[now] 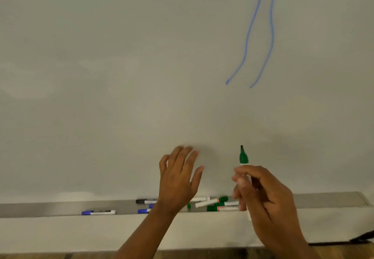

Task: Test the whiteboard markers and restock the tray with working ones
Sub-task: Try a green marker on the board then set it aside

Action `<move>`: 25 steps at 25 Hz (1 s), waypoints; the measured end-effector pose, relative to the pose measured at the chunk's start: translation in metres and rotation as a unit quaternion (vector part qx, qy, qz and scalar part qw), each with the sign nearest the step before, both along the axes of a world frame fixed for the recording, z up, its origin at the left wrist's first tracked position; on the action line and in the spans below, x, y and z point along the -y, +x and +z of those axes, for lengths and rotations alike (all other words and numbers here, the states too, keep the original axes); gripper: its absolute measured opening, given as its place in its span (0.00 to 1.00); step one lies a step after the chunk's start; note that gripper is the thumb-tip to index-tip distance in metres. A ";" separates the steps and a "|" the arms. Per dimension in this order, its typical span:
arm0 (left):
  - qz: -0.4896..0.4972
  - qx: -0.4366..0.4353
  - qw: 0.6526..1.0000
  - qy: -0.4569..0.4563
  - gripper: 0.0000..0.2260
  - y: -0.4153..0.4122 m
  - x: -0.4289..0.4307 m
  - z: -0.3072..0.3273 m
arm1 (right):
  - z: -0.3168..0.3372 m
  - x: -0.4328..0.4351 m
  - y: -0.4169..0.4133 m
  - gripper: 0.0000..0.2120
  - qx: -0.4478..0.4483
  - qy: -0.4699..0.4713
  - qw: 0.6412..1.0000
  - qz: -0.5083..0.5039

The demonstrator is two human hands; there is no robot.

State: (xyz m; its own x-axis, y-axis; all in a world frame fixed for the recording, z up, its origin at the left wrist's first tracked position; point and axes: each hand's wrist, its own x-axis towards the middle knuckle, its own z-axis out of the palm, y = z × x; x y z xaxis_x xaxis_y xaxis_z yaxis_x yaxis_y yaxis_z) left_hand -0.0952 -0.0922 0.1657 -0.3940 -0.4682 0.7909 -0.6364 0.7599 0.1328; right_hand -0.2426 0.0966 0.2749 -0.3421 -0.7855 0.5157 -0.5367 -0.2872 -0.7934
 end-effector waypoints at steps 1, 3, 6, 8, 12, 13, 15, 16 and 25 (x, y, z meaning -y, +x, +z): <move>0.003 -0.018 0.999 -0.045 0.22 -0.002 0.006 0.038 | 0.011 0.004 -0.001 0.12 0.004 -0.031 0.999 0.015; 0.017 -0.047 0.990 -0.129 0.26 -0.003 0.017 0.114 | 0.036 0.015 -0.004 0.17 0.010 -0.094 0.995 0.037; 0.064 -0.083 0.969 -0.226 0.29 0.002 0.035 0.222 | 0.092 0.036 -0.007 0.16 -0.049 -0.216 0.975 0.021; 0.100 -0.099 0.954 -0.264 0.29 0.009 0.047 0.281 | 0.135 0.051 -0.007 0.14 -0.096 -0.288 0.953 -0.001; 0.162 -0.100 0.939 -0.286 0.32 0.020 0.074 0.369 | 0.216 0.079 -0.004 0.14 -0.108 -0.398 0.910 -0.031; 0.168 -0.087 0.941 -0.280 0.33 0.021 0.081 0.380 | 0.232 0.087 -0.003 0.16 -0.097 -0.407 0.907 -0.032; 0.172 -0.063 0.945 -0.272 0.34 0.018 0.093 0.390 | 0.257 0.104 -0.004 0.16 -0.078 -0.417 0.904 -0.040; 0.172 -0.055 0.946 -0.270 0.35 0.015 0.098 0.390 | 0.266 0.112 -0.006 0.14 -0.065 -0.418 0.905 -0.049; 0.156 -0.075 0.936 -0.305 0.35 0.009 0.118 0.384 | 0.291 0.145 -0.032 0.04 -0.076 -0.426 0.889 -0.151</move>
